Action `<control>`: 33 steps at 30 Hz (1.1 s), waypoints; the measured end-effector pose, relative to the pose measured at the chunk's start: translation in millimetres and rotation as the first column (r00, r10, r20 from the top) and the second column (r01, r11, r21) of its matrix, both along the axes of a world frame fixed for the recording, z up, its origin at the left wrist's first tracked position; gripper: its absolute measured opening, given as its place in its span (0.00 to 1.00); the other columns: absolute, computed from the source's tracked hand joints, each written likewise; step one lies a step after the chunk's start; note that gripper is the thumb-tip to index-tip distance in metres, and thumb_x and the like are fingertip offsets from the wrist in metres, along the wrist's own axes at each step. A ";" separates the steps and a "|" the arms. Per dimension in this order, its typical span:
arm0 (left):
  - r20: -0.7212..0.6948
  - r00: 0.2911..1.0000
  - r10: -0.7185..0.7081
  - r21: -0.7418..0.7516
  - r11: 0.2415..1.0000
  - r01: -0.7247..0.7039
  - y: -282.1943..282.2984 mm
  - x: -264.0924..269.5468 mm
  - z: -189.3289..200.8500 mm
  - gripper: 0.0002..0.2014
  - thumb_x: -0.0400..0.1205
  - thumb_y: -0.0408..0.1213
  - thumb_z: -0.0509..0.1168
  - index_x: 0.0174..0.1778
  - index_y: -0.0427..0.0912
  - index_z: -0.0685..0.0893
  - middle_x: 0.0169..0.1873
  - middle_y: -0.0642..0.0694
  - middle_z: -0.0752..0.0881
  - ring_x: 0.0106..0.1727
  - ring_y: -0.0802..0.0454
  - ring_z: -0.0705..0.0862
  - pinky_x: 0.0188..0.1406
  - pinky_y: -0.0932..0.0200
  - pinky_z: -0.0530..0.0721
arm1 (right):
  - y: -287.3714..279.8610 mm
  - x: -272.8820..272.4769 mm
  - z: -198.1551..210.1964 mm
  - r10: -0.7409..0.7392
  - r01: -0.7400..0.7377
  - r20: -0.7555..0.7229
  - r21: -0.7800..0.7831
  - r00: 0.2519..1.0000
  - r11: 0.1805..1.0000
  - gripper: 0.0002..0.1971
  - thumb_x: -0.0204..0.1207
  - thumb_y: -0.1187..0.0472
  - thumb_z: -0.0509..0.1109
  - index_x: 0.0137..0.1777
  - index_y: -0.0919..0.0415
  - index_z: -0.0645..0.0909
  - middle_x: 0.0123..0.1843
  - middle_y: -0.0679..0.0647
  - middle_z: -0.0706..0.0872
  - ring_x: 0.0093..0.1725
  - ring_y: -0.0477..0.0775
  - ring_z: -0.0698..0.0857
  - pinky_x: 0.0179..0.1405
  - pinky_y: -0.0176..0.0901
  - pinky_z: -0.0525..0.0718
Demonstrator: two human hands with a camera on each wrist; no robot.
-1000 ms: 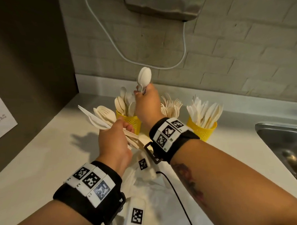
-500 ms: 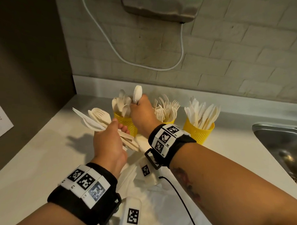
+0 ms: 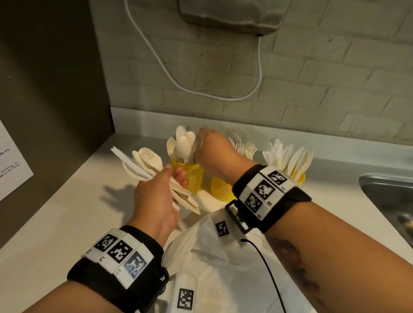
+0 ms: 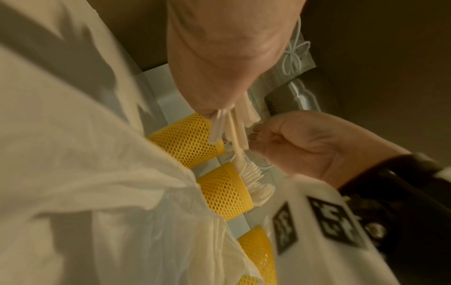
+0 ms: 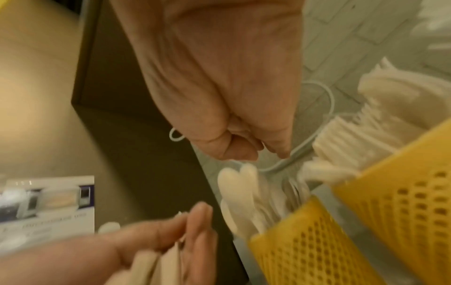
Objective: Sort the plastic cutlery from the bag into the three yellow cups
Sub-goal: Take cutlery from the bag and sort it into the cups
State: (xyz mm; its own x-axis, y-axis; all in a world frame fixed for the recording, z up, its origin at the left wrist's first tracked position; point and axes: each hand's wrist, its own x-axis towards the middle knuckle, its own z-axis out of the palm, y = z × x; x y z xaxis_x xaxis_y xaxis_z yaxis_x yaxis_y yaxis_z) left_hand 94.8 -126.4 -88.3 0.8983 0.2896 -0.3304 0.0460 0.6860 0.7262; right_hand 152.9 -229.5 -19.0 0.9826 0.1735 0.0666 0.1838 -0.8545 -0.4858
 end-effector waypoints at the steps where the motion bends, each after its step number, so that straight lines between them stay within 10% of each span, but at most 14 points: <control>1: 0.020 0.999 -0.036 -0.004 0.999 0.036 -1.5 -0.3 1.2 0.04 0.84 0.34 0.67 0.46 0.40 0.87 0.38 0.46 0.92 0.37 0.58 0.91 0.35 0.61 0.88 | -6.4 -4.1 5.2 0.004 -0.004 0.017 0.023 1.000 1.000 0.26 0.79 0.67 0.68 0.76 0.67 0.69 0.74 0.65 0.77 0.69 0.65 0.79 0.59 0.46 0.78; 8: 0.120 0.899 -0.421 0.073 0.907 0.415 -28.2 -4.2 20.5 0.05 0.78 0.35 0.70 0.46 0.40 0.91 0.39 0.41 0.91 0.40 0.47 0.89 0.45 0.50 0.88 | -50.5 -52.3 -4.7 0.141 -0.020 -0.200 0.510 0.970 0.860 0.38 0.63 0.37 0.79 0.71 0.53 0.75 0.57 0.52 0.89 0.57 0.54 0.89 0.63 0.57 0.85; 14: 0.039 0.821 -0.570 0.113 0.818 0.563 -45.6 -9.9 20.5 0.19 0.85 0.50 0.62 0.58 0.39 0.89 0.50 0.39 0.92 0.49 0.45 0.91 0.49 0.49 0.87 | -67.9 -75.5 -36.6 0.158 0.122 -0.250 0.822 0.955 0.556 0.08 0.85 0.65 0.65 0.61 0.61 0.79 0.36 0.49 0.80 0.32 0.41 0.80 0.32 0.31 0.80; 17: 0.042 0.812 -0.582 0.144 0.808 0.572 -51.9 -18.7 18.0 0.12 0.87 0.39 0.62 0.59 0.40 0.88 0.39 0.41 0.91 0.35 0.47 0.90 0.33 0.54 0.86 | -73.4 -74.5 -46.0 0.027 0.201 -0.246 0.844 0.969 0.497 0.10 0.86 0.65 0.63 0.63 0.64 0.81 0.46 0.59 0.90 0.46 0.57 0.89 0.48 0.46 0.88; 21: 0.015 0.850 -0.527 0.236 0.828 0.509 -59.5 -22.7 17.9 0.13 0.83 0.27 0.63 0.61 0.38 0.87 0.48 0.38 0.92 0.50 0.40 0.90 0.50 0.46 0.88 | -69.5 -76.9 -50.5 -0.070 0.234 -0.227 0.868 0.971 0.438 0.11 0.86 0.66 0.62 0.63 0.66 0.83 0.55 0.68 0.90 0.53 0.63 0.89 0.59 0.58 0.86; 28: 0.013 0.869 -0.495 0.259 0.841 0.475 -61.0 -18.7 20.0 0.11 0.82 0.27 0.66 0.57 0.39 0.90 0.47 0.37 0.92 0.51 0.37 0.90 0.57 0.36 0.86 | -69.3 -81.2 -45.0 -0.096 0.231 -0.212 0.930 0.973 0.286 0.08 0.84 0.65 0.66 0.54 0.67 0.85 0.47 0.64 0.92 0.44 0.55 0.90 0.45 0.44 0.90; 33: 0.023 0.867 -0.498 0.221 0.848 0.481 -56.9 -16.4 15.1 0.09 0.84 0.29 0.65 0.56 0.34 0.87 0.47 0.35 0.92 0.49 0.41 0.92 0.52 0.46 0.90 | -87.4 -75.8 -39.2 -0.162 0.231 -0.184 0.905 0.970 0.357 0.07 0.79 0.62 0.73 0.41 0.64 0.86 0.31 0.54 0.86 0.33 0.52 0.84 0.37 0.41 0.82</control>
